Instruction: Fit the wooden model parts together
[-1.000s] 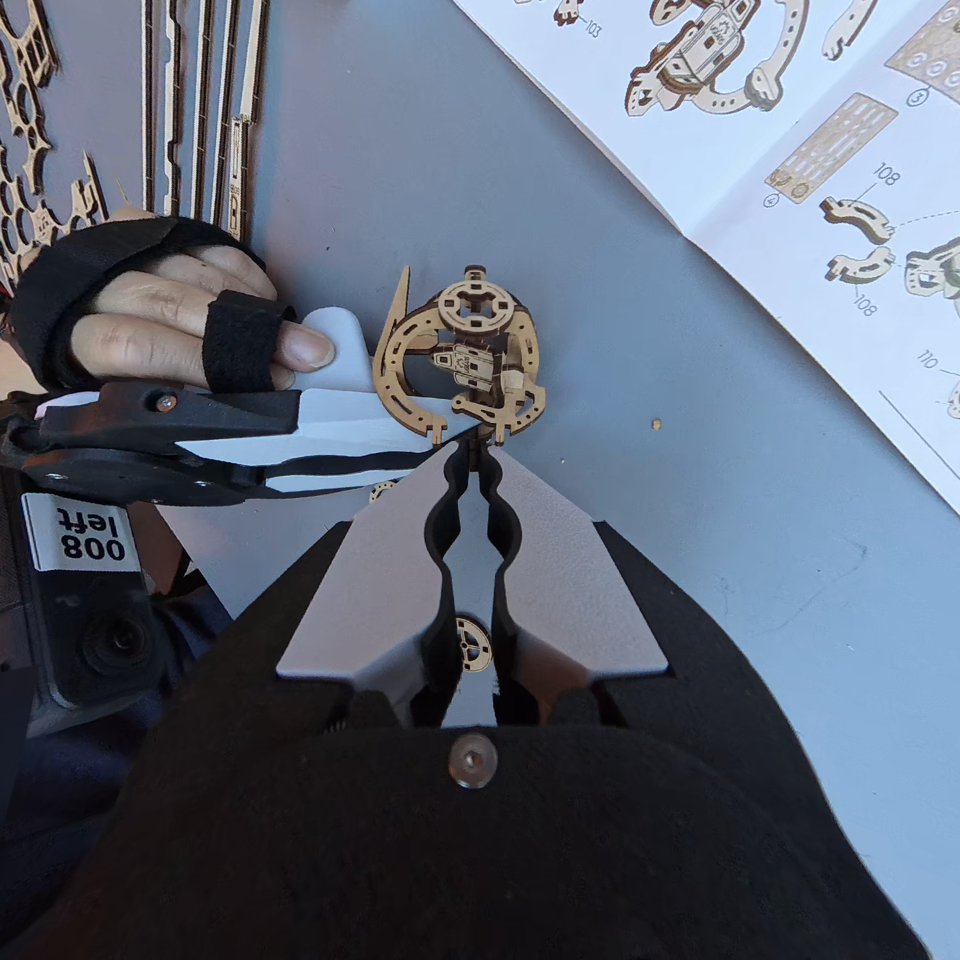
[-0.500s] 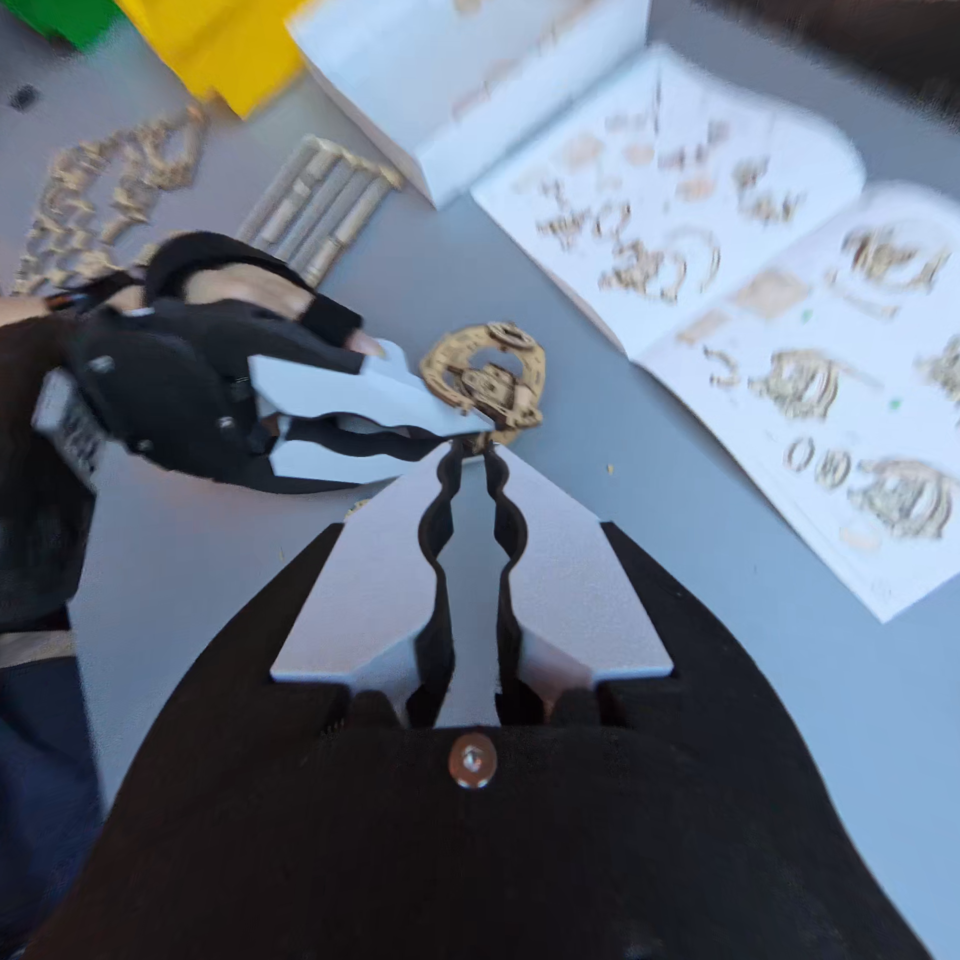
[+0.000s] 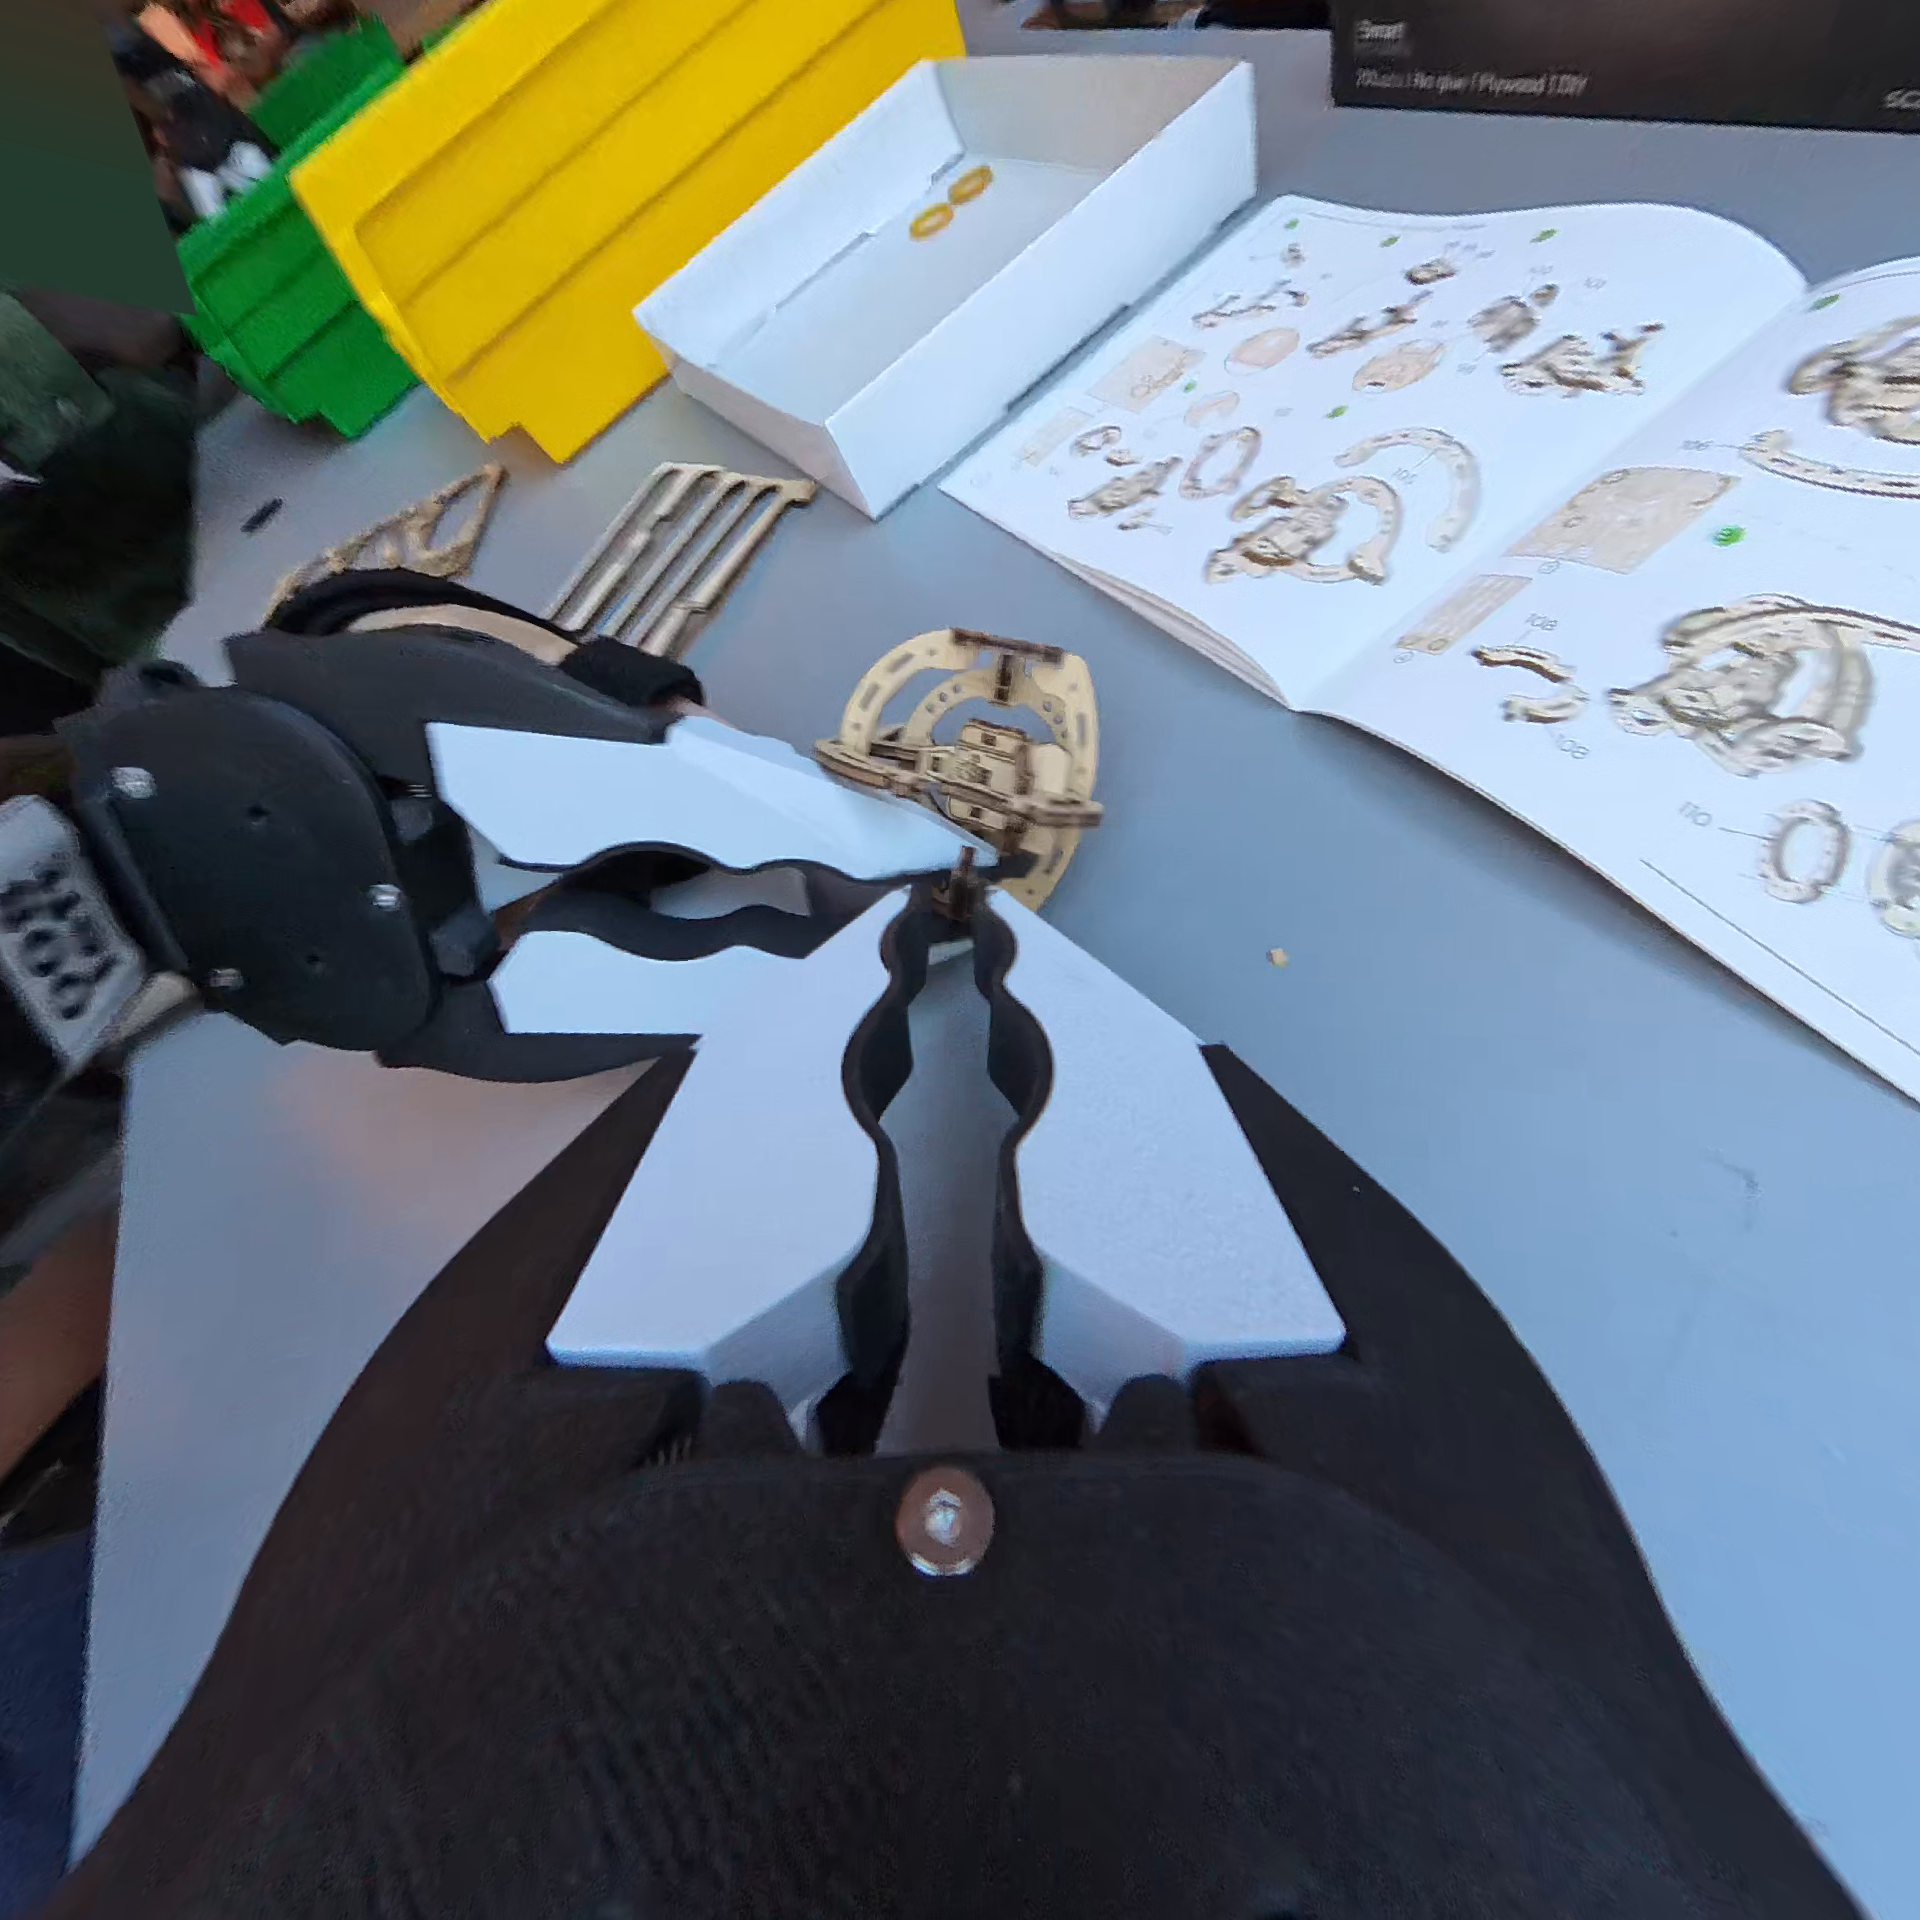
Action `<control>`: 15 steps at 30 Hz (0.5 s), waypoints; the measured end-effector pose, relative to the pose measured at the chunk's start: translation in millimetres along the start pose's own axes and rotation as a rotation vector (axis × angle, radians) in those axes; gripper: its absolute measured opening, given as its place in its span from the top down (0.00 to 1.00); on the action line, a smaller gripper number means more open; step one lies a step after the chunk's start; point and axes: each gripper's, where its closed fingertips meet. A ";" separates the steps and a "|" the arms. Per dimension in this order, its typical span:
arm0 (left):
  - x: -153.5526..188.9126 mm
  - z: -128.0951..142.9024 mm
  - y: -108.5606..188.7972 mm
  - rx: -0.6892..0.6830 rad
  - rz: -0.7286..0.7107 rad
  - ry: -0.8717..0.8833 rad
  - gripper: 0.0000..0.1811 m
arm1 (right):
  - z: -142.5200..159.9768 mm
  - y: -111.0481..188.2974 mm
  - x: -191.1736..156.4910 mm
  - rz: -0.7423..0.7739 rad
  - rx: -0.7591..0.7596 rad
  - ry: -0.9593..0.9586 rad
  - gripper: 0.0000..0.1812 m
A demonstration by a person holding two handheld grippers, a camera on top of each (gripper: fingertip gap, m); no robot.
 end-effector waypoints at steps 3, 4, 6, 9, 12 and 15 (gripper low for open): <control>-1.1 -0.1 0.1 0.001 0.002 0.013 0.95 | 0.7 -0.4 0.7 0.020 -0.008 0.016 0.99; -1.7 -0.4 0.2 0.002 0.000 0.015 0.95 | 0.1 -0.3 0.4 0.022 -0.004 0.018 0.99; -0.8 0.0 0.1 -0.002 0.006 0.022 0.95 | 1.5 -0.7 0.9 0.029 -0.018 0.004 1.00; 0.1 -0.8 0.4 0.003 0.008 0.015 0.95 | 2.7 0.1 0.9 0.029 -0.054 -0.045 1.00; 1.4 -1.6 0.1 0.008 0.007 0.007 0.95 | 3.6 1.0 1.4 0.027 -0.077 -0.069 1.00; 2.4 -2.4 0.1 0.013 -0.001 -0.012 0.95 | 4.7 1.9 1.4 0.034 -0.099 -0.069 1.00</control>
Point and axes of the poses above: each gripper's, where its closed fingertips meet, y back along the fingers, z out of its underside, x = y × z across the jaws, and after that the axes turned 9 degrees about -z, right-handed
